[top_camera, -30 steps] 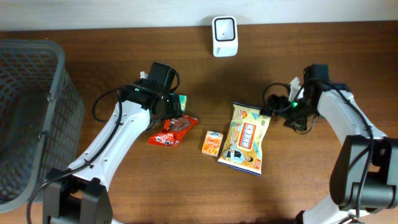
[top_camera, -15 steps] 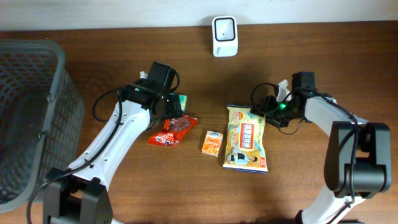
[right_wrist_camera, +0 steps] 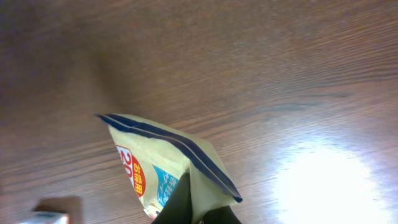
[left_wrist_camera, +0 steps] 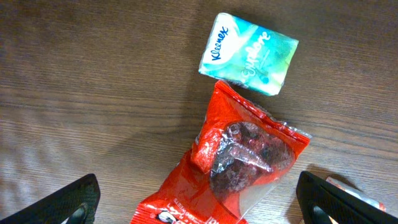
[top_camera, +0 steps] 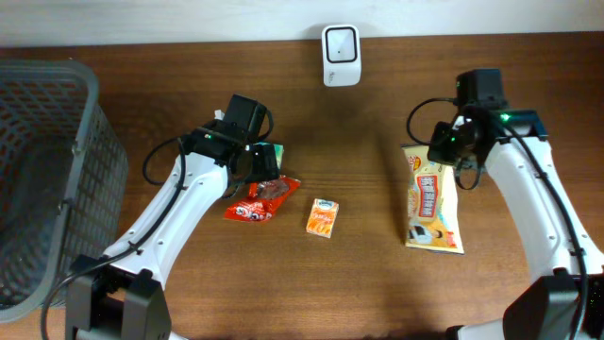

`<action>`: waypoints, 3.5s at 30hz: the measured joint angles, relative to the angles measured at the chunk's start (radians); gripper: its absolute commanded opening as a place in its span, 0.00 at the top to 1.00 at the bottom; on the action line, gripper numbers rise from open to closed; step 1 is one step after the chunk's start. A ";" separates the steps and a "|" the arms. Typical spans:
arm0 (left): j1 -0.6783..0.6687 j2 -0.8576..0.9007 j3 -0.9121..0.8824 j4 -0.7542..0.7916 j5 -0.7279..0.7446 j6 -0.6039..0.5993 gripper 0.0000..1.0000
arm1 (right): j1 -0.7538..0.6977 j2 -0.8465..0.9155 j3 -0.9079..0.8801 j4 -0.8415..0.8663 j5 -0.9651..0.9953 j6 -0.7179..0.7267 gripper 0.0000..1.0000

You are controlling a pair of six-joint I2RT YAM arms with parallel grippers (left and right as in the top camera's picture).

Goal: Scan the item barcode

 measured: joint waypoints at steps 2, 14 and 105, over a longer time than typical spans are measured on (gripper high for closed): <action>0.000 0.000 0.000 0.000 0.000 0.000 0.01 | 0.069 0.007 0.001 -0.032 0.166 0.034 0.96; 0.000 0.000 0.000 -0.001 0.000 0.000 0.01 | 0.271 0.171 0.124 -0.223 0.571 0.286 0.96; -0.217 0.488 0.529 0.019 -0.655 0.495 0.94 | -0.186 -0.125 1.025 -0.695 -0.315 -0.099 0.01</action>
